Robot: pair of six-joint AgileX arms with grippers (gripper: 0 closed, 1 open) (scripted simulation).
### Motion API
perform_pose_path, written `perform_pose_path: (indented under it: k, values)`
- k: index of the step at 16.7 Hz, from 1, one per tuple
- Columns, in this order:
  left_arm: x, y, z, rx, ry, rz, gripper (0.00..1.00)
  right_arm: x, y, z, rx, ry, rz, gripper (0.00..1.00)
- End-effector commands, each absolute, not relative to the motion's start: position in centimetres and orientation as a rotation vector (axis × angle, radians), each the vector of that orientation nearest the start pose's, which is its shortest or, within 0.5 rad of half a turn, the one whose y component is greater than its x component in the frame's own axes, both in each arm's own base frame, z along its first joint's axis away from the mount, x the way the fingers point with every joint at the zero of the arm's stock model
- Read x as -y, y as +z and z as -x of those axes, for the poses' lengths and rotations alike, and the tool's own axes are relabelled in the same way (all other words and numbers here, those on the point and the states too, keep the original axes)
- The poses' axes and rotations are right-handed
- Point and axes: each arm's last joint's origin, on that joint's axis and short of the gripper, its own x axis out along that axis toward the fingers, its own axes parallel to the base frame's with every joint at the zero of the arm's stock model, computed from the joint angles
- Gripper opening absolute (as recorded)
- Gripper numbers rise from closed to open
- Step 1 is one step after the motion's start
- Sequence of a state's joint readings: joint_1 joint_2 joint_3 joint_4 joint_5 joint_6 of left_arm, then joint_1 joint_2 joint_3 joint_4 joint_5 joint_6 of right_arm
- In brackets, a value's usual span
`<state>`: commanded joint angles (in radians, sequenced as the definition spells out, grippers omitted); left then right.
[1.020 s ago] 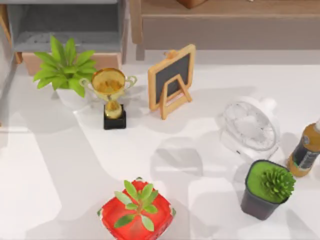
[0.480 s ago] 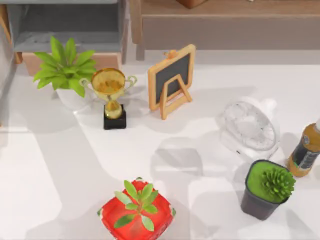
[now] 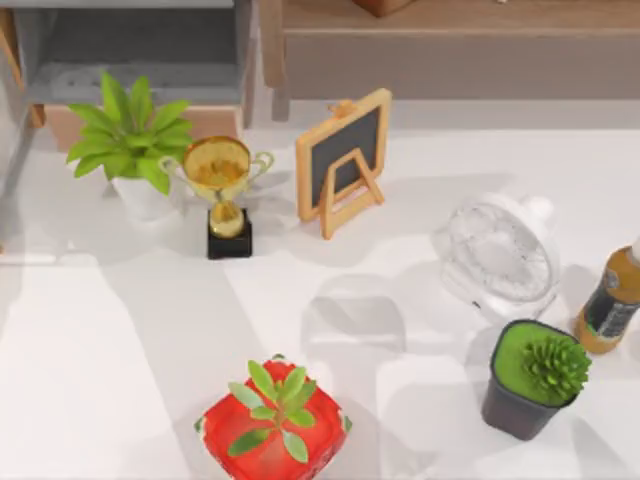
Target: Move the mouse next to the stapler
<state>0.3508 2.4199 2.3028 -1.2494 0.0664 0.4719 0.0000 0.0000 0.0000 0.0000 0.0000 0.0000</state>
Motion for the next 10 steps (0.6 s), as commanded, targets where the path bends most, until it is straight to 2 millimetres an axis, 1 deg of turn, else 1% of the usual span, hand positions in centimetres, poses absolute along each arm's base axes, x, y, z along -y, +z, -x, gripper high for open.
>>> perform_pose_path:
  k: [3, 5, 7, 10]
  values:
    - [-17.0, 25.4, -44.4, -1.254, -0.069, -0.185, 0.00, 0.1, 16.0, -10.6, 0.000, 0.000, 0.000, 1.00]
    - [-16.9, 27.8, -42.7, -1.201, -0.063, -0.231, 0.00, 0.1, 16.0, -10.6, 0.000, 0.000, 0.000, 1.00]
    - [-17.0, 29.3, -40.8, -1.173, -0.053, -0.264, 0.00, 0.1, 16.0, -10.6, 0.000, 0.000, 0.000, 1.00]
    - [-17.3, 30.2, -37.6, -1.173, -0.034, -0.284, 0.00, 0.1, 16.0, -10.6, 0.000, 0.000, 0.000, 1.00]
